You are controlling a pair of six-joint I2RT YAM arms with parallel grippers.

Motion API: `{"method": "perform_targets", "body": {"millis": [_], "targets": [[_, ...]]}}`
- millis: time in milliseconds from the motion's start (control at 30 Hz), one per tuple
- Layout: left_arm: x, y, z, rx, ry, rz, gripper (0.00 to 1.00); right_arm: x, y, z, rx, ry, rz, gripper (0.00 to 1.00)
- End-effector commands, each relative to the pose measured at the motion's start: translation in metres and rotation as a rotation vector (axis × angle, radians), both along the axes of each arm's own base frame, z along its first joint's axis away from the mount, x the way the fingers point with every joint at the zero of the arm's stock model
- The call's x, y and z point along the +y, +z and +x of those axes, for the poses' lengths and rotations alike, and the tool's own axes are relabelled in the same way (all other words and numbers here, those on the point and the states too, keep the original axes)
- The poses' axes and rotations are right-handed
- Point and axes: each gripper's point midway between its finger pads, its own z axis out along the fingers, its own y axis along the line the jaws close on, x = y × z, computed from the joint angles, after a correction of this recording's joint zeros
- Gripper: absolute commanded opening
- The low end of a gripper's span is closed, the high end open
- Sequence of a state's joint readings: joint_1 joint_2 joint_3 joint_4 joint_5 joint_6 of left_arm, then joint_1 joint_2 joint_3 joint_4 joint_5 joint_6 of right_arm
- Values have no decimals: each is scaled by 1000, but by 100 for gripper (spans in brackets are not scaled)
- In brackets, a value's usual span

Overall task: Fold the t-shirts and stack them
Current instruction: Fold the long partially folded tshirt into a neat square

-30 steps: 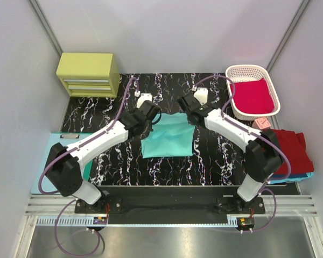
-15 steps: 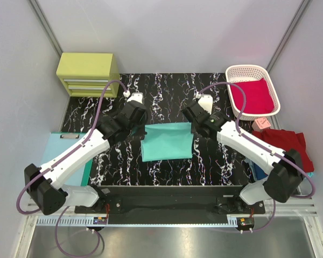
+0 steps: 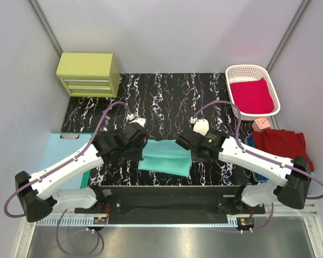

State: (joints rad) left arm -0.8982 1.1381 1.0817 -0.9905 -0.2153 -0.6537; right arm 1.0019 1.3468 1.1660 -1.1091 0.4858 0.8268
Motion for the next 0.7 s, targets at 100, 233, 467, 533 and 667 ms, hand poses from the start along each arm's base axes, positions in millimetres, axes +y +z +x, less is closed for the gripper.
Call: {"method": "perform_targets", "body": {"millis": [100,233,467,533,667], "targets": [[10,1,-32,50,-48,-1,0,-25,-1,-37,79,4,-53,0],[18,-14,-34,70,-37,43,0,-23,-7,-36,80,0,-50,0],[14,-11,-20,15,-12,56,0,-9,-4,-24,46,0,-33,0],[12,-8,-12,-10,-4,65,2,-5,-1,-19,25,3,-30,0],[7,1,-2,-57,6,52,50,3,3,-15,11,11,-11,36]]}}
